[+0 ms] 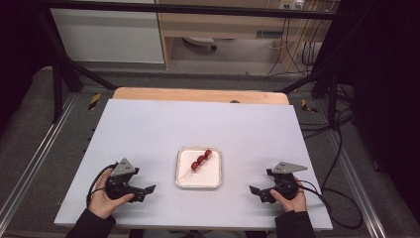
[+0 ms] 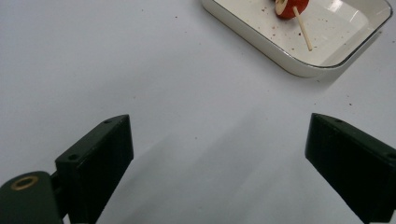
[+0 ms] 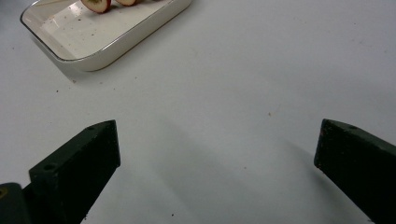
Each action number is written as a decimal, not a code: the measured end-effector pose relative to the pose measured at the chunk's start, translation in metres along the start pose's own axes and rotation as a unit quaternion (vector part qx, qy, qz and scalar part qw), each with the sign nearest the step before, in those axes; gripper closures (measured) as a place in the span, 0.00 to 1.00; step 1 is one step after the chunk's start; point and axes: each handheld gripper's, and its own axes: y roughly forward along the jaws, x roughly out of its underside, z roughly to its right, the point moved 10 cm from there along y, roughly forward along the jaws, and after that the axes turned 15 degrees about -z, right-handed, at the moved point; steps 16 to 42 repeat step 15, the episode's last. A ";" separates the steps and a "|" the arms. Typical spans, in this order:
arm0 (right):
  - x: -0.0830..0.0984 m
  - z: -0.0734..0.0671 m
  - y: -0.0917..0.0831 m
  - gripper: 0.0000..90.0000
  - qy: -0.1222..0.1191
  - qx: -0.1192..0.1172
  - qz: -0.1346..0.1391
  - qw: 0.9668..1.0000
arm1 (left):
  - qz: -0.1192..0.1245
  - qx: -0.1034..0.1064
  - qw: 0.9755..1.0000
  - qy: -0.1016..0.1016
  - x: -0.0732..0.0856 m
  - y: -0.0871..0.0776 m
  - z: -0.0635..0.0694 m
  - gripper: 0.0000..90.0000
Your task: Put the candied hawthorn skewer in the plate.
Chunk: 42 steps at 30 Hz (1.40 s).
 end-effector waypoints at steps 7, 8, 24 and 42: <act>0.001 0.000 0.001 0.01 0.000 0.000 -0.004 1.000 | 0.008 -0.010 1.000 -0.012 0.013 -0.004 -0.012 0.10; 0.001 0.000 0.001 0.01 0.000 0.001 -0.004 1.000 | 0.009 -0.008 1.000 -0.012 0.014 -0.003 -0.012 0.10; 0.001 0.000 0.001 0.01 0.001 0.000 -0.004 1.000 | 0.004 -0.005 1.000 -0.014 0.017 0.001 -0.013 0.10; 0.001 0.000 0.001 0.01 0.001 0.000 -0.004 1.000 | 0.004 -0.005 1.000 -0.014 0.017 0.001 -0.013 0.10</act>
